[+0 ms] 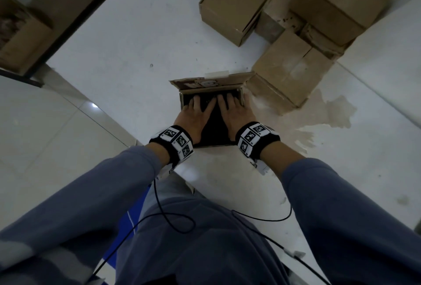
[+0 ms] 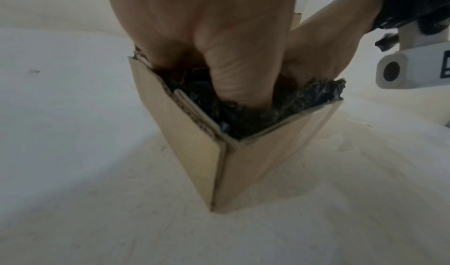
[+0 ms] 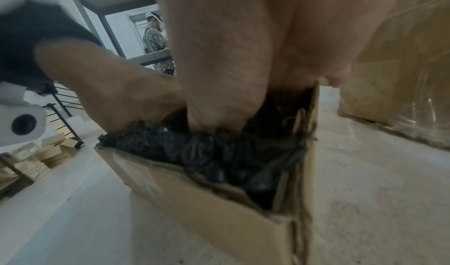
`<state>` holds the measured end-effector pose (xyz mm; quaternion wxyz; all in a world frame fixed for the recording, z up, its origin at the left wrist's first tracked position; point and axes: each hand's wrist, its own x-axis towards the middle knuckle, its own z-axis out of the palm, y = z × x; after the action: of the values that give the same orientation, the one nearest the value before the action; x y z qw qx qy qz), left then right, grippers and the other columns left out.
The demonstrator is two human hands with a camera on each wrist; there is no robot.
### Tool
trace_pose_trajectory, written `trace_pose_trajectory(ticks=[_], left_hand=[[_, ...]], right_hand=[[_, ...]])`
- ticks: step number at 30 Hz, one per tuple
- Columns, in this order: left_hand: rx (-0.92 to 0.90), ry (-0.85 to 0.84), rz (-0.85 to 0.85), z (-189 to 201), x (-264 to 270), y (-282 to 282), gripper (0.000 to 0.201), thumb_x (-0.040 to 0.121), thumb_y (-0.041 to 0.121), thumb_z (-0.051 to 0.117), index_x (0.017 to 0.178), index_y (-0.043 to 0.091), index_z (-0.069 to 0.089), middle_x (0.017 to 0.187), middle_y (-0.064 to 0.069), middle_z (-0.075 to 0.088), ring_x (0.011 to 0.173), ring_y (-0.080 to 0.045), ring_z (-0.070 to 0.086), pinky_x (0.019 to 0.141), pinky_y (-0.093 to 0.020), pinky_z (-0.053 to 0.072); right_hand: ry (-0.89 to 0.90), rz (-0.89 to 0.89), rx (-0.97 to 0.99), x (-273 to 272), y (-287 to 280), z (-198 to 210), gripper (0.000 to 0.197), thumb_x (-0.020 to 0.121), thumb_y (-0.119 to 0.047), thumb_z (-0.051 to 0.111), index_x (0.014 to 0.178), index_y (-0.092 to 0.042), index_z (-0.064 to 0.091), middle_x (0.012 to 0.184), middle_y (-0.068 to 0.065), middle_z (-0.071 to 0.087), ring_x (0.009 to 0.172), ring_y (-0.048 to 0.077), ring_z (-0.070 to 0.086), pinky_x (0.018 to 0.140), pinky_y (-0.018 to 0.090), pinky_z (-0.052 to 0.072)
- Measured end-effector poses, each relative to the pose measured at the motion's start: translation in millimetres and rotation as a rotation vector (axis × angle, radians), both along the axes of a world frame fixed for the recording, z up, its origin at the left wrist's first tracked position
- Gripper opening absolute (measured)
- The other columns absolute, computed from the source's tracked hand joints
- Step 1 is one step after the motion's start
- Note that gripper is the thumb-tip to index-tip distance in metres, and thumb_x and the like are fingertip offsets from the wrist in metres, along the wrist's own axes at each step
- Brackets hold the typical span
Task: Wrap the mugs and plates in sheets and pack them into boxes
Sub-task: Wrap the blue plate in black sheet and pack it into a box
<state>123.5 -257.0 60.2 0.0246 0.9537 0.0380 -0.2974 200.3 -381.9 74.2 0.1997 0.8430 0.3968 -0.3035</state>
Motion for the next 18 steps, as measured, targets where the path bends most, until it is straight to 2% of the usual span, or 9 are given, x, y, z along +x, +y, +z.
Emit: trace_pose_trajectory(ticks=[2,4,7,9,13,16,18], left_hand=[[0.000,-0.029,0.024,0,-2,0,0.114,0.072,0.018,0.072,0.155,0.015,-0.005,0.146,-0.028,0.019,0.136,-0.037,0.032,0.110,-0.035,0.036],[0.025,-0.061,0.039,1,-7,-2,0.109,0.074,0.018,0.071,0.155,0.012,-0.003,0.149,-0.027,0.021,0.137,-0.035,0.033,0.111,-0.034,0.034],[0.097,-0.106,0.042,-1,-15,-8,0.103,0.080,0.020,0.068,0.155,0.005,-0.001,0.153,-0.029,0.020,0.142,-0.037,0.027,0.119,-0.038,0.023],[0.124,-0.108,0.045,-2,-19,-11,0.102,0.081,0.021,0.068,0.154,0.004,-0.001,0.155,-0.029,0.016,0.145,-0.037,0.021,0.121,-0.041,0.017],[0.148,-0.103,0.016,-5,-13,-11,0.104,0.076,0.023,0.070,0.154,0.003,0.003,0.152,-0.029,0.020,0.143,-0.036,0.026,0.121,-0.043,0.015],[0.163,-0.103,0.028,-3,-7,-12,0.105,0.073,0.030,0.070,0.153,0.005,0.006,0.146,-0.022,0.027,0.135,-0.033,0.035,0.118,-0.040,0.023],[0.163,-0.095,0.038,-3,-4,-11,0.105,0.073,0.031,0.069,0.152,0.005,0.005,0.144,-0.020,0.028,0.133,-0.032,0.036,0.114,-0.037,0.028]], right_hand=[[-0.007,-0.015,0.032,1,-1,-1,0.121,0.070,-0.029,0.077,0.153,-0.009,-0.008,0.156,0.019,0.012,0.143,0.032,0.022,0.117,0.058,-0.003],[-0.025,-0.019,0.068,0,-3,0,0.111,0.075,-0.028,0.072,0.154,-0.009,-0.004,0.156,0.017,0.017,0.143,0.031,0.025,0.117,0.058,-0.004],[-0.106,0.000,0.080,-5,-4,2,0.086,0.087,-0.028,0.056,0.154,-0.007,0.005,0.154,0.016,0.025,0.142,0.029,0.026,0.118,0.056,-0.002],[-0.192,0.040,0.055,-10,-4,2,0.080,0.090,-0.032,0.053,0.154,-0.008,0.011,0.155,0.016,0.023,0.143,0.030,0.023,0.118,0.056,0.000],[-0.226,0.053,0.064,-14,-6,-1,0.088,0.086,-0.034,0.058,0.154,-0.009,0.008,0.156,0.018,0.018,0.144,0.032,0.019,0.118,0.056,0.002],[-0.122,0.003,0.058,-7,-5,-3,0.099,0.084,-0.033,0.061,0.154,-0.009,-0.005,0.159,0.015,0.014,0.146,0.029,0.017,0.118,0.055,0.000],[-0.075,-0.010,0.014,-1,-2,-4,0.107,0.081,-0.035,0.064,0.153,-0.009,-0.010,0.161,0.012,0.009,0.148,0.026,0.014,0.118,0.054,0.000]])
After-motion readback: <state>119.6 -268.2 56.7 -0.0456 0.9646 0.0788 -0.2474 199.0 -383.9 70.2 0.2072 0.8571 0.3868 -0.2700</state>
